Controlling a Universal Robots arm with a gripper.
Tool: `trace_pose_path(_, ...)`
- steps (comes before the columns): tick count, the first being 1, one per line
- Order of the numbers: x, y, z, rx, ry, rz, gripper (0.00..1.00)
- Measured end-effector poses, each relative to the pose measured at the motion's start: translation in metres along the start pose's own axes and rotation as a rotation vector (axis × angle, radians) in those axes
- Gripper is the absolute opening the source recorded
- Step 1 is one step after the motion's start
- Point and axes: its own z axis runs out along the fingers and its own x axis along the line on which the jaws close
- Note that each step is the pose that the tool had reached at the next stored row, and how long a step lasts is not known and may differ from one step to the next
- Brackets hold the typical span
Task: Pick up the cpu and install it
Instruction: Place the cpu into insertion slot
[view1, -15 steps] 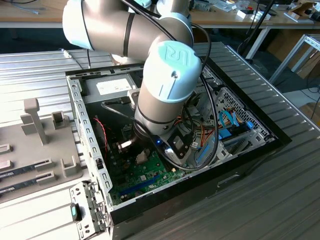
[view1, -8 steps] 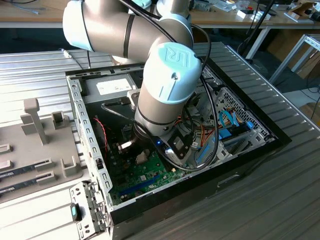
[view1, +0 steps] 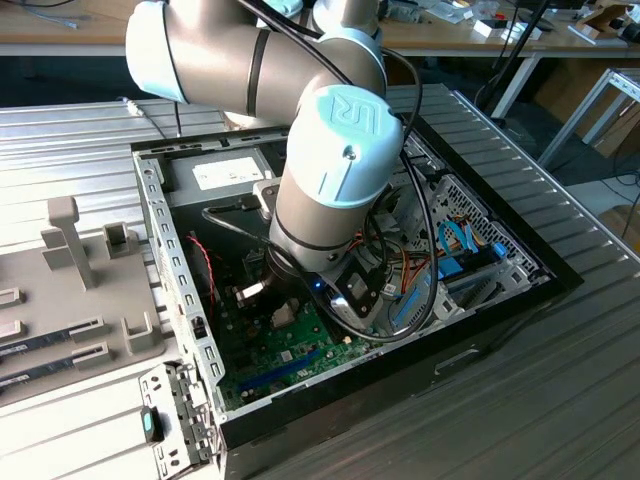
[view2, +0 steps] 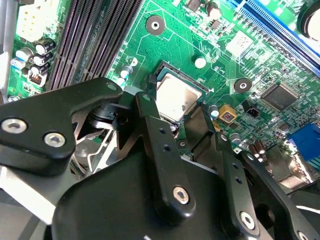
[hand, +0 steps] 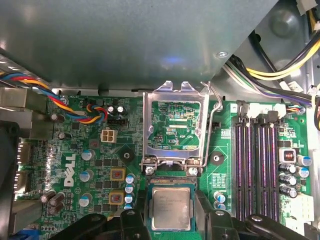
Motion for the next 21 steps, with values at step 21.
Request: trace_pose_path(21, -0.0001, 0.0001, 0.0008, -0.0047, -0.0026, 0.02, 0.54)
